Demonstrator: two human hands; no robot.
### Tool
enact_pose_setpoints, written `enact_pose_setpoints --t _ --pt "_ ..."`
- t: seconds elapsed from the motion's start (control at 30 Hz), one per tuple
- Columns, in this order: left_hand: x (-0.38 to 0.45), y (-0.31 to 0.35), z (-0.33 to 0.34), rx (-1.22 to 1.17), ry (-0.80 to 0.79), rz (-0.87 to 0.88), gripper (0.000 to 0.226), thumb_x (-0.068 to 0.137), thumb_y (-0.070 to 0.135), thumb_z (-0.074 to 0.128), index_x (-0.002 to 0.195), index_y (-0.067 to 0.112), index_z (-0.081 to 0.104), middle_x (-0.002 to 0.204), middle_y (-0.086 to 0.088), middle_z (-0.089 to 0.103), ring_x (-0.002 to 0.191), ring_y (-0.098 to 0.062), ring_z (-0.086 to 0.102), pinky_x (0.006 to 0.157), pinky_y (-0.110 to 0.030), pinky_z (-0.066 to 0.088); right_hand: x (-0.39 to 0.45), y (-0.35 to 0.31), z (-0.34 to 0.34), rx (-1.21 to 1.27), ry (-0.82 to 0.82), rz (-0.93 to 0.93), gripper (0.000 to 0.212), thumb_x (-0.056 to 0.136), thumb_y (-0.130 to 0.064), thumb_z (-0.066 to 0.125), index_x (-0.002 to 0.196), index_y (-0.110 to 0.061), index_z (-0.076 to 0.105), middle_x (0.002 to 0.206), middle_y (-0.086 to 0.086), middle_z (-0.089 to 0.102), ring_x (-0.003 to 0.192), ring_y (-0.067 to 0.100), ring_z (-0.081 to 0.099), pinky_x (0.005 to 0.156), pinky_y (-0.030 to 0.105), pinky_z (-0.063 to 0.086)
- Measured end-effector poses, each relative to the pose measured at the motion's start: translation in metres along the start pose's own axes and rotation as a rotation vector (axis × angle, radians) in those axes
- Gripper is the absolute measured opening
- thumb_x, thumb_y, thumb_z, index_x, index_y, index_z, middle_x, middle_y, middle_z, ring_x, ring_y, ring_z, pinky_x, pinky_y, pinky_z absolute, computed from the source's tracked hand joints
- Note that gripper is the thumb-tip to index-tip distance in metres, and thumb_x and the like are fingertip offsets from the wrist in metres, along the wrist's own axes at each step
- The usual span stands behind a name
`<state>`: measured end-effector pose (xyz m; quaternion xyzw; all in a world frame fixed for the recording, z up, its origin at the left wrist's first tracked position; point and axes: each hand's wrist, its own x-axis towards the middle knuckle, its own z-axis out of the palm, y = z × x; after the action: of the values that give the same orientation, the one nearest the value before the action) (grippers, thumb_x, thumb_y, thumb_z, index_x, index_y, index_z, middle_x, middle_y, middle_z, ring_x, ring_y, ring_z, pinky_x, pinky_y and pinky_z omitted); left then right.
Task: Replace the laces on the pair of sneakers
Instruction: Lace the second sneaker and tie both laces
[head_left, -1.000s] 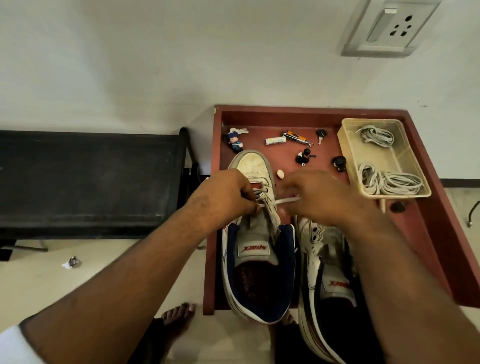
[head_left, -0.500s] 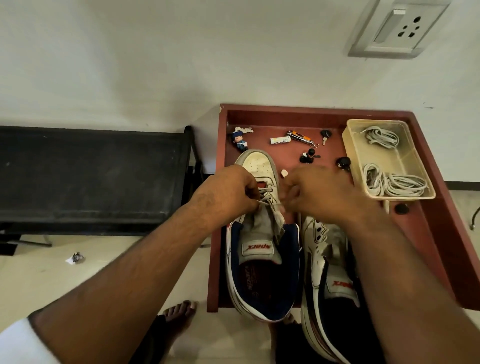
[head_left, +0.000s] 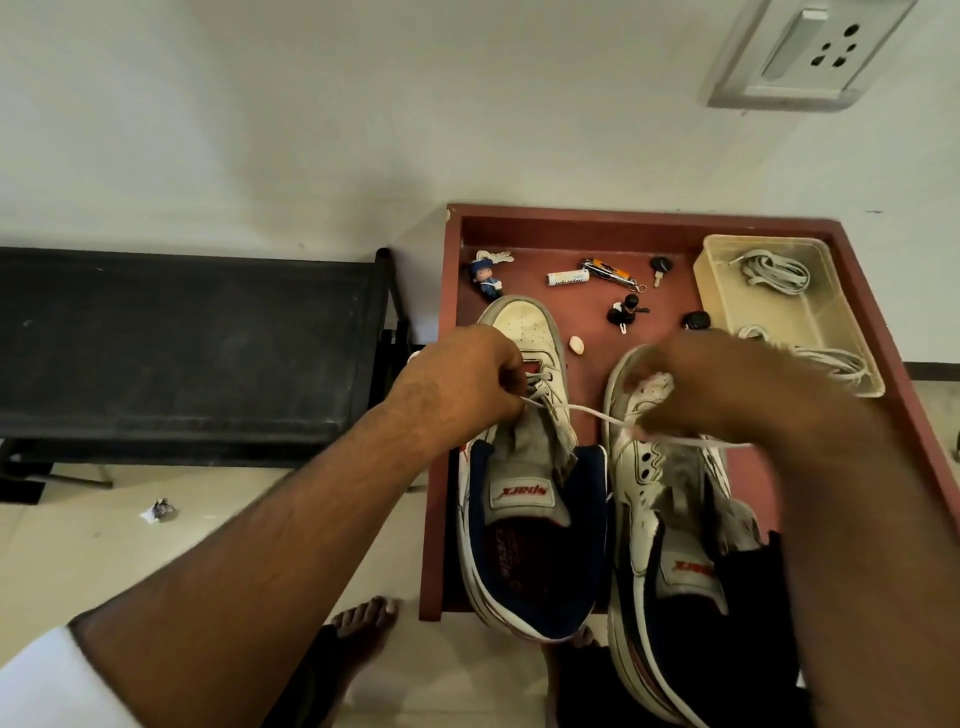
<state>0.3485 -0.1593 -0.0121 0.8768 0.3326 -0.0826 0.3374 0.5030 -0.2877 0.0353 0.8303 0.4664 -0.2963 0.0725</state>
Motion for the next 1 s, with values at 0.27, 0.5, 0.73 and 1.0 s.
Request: enact_pose_setpoints --t 0.27,0.5,0.73,1.0 --pt "-0.001 -0.001 -0.002 -0.008 0.022 0.011 0.014 0.082 0.022 0.076 0.096 0.025 0.075 0.108 0.010 0.065 0.092 -0.002 0.053 0.072 -0.015 0.041 0.003 0.024 -0.005 0.157 -0.008 0.000 0.013 0.078 -0.022 0.078 0.067 -0.027 0.073 0.084 -0.004 0.072 0.081 0.014 0.064 0.077 0.033 0.049" --pt "-0.002 -0.001 -0.004 0.025 0.041 0.061 0.019 0.082 0.019 0.076 0.100 0.024 0.074 0.103 0.013 0.048 0.091 -0.002 0.046 0.073 -0.018 0.038 -0.004 0.021 -0.007 0.033 0.051 0.085 0.034 0.075 -0.039 0.079 0.107 -0.043 0.066 0.127 -0.007 0.054 0.120 0.024 0.045 0.100 0.043 0.041" --pt "-0.004 -0.007 -0.005 0.031 0.085 0.031 0.020 0.079 0.022 0.077 0.094 0.031 0.068 0.120 0.008 0.051 0.100 -0.008 0.048 0.082 -0.025 0.043 0.018 -0.007 0.012 0.162 -0.008 -0.075 0.011 0.078 -0.023 0.078 0.071 -0.025 0.069 0.083 -0.009 0.067 0.084 0.010 0.062 0.077 0.030 0.045" --pt "-0.004 -0.010 -0.007 -0.172 0.100 -0.063 0.031 0.075 0.014 0.079 0.097 0.031 0.065 0.115 0.005 0.060 0.091 -0.011 0.062 0.068 -0.022 0.052 0.019 -0.012 0.019 0.200 0.012 -0.134 0.019 0.081 -0.026 0.076 0.098 -0.028 0.069 0.096 -0.013 0.063 0.090 0.009 0.062 0.081 0.031 0.051"
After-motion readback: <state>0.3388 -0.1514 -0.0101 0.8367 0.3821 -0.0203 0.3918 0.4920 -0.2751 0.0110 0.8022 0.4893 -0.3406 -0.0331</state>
